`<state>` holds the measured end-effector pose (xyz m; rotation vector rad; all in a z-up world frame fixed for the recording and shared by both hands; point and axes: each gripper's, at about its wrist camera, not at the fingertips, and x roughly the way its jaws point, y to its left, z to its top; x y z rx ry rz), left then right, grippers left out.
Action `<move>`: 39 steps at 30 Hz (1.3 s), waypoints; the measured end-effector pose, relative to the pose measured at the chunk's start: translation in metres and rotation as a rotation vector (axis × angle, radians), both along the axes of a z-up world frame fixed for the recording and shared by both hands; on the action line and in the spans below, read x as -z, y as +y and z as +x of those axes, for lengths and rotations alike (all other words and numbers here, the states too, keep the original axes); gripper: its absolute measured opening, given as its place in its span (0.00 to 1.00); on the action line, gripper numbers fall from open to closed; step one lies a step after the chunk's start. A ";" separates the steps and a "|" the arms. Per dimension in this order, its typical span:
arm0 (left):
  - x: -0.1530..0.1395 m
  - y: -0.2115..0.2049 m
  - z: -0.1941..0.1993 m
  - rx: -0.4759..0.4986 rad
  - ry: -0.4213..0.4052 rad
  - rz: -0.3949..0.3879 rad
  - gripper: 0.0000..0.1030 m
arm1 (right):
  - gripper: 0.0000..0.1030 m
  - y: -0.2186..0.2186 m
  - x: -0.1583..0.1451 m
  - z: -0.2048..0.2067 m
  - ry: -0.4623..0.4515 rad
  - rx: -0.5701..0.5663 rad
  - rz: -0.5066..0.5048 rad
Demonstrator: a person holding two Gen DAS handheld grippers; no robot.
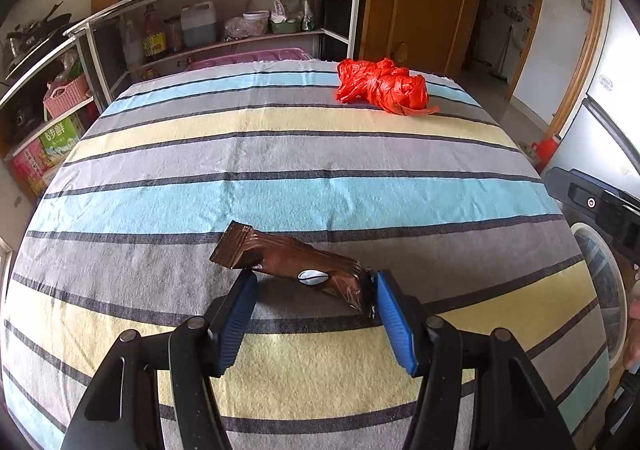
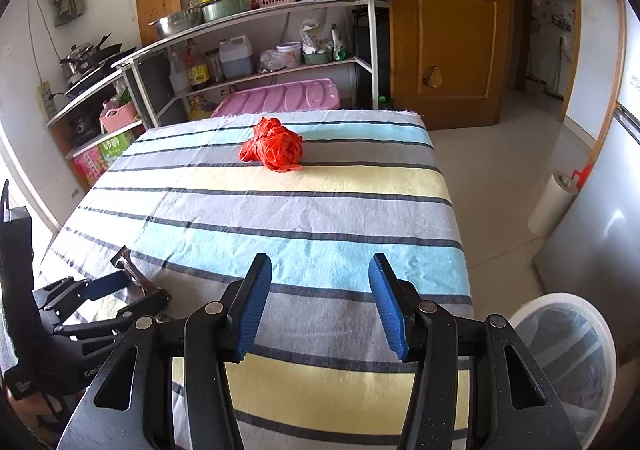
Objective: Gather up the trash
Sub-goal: 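Close the right gripper on the red plastic bag while the left gripper grasps the brown coffee wrapper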
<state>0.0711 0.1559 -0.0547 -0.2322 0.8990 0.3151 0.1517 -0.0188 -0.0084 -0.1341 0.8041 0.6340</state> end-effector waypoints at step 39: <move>0.000 0.048 0.011 -0.038 -0.038 -0.073 0.63 | 0.62 0.158 0.025 0.112 -0.124 -0.335 -0.101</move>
